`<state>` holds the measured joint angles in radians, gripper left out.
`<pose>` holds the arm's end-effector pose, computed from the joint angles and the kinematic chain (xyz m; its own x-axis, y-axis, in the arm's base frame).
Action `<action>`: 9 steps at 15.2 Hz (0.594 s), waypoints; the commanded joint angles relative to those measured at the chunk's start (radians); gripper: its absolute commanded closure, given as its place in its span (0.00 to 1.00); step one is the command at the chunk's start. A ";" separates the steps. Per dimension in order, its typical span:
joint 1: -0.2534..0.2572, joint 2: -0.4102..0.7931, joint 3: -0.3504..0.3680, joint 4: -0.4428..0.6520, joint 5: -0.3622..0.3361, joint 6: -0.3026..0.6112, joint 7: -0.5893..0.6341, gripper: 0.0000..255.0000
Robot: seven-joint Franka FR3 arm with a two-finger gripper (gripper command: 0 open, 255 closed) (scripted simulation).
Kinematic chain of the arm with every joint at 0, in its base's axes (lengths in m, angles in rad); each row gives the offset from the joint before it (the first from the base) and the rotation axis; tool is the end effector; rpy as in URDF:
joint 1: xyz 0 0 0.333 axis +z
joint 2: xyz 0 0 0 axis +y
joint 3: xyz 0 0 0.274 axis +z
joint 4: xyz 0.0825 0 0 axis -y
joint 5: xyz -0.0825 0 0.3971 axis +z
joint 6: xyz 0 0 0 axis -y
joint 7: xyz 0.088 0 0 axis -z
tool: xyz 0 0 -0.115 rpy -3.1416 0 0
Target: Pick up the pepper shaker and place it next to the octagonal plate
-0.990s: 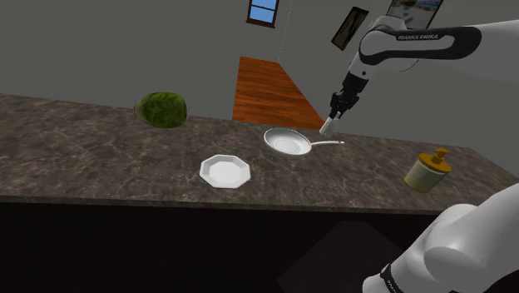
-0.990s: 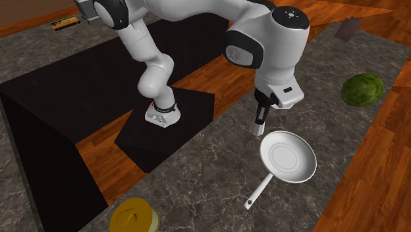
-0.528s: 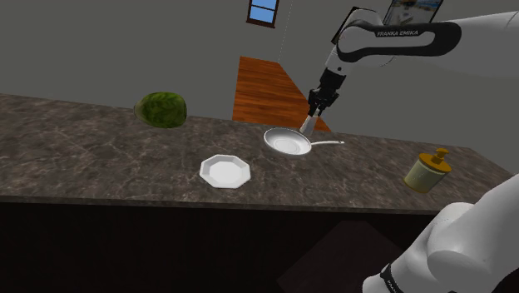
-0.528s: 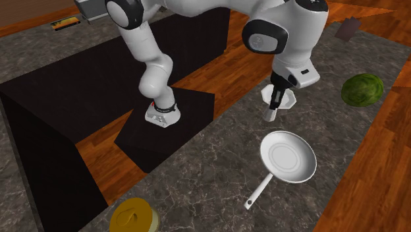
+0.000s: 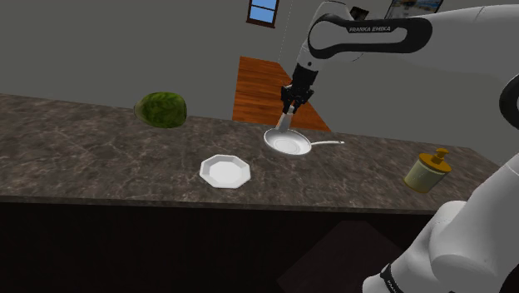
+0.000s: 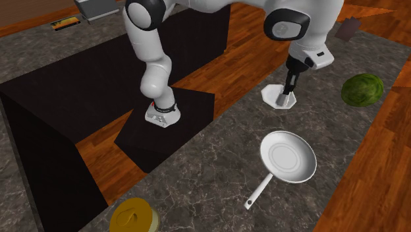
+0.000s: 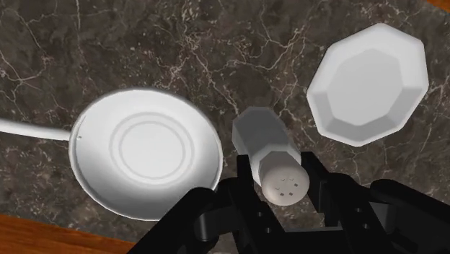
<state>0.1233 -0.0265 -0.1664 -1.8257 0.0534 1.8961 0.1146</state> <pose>0.5791 -0.0213 0.4935 0.9808 -0.1739 0.0888 -0.1683 -0.9835 -0.0670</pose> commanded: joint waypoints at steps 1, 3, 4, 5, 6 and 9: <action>0.018 0.052 0.018 0.063 0.005 -0.009 0.037 1.00; 0.036 0.099 0.035 0.121 0.007 -0.019 0.072 1.00; 0.045 0.123 0.043 0.152 0.008 -0.025 0.090 1.00; 0.054 0.149 0.051 0.185 0.008 -0.031 0.107 1.00; 0.066 0.186 0.061 0.234 0.008 -0.042 0.131 1.00; 0.067 0.185 0.061 0.193 0.009 -0.002 0.129 1.00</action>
<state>0.1883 0.1531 -0.1065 -1.6291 0.0617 1.8839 0.2405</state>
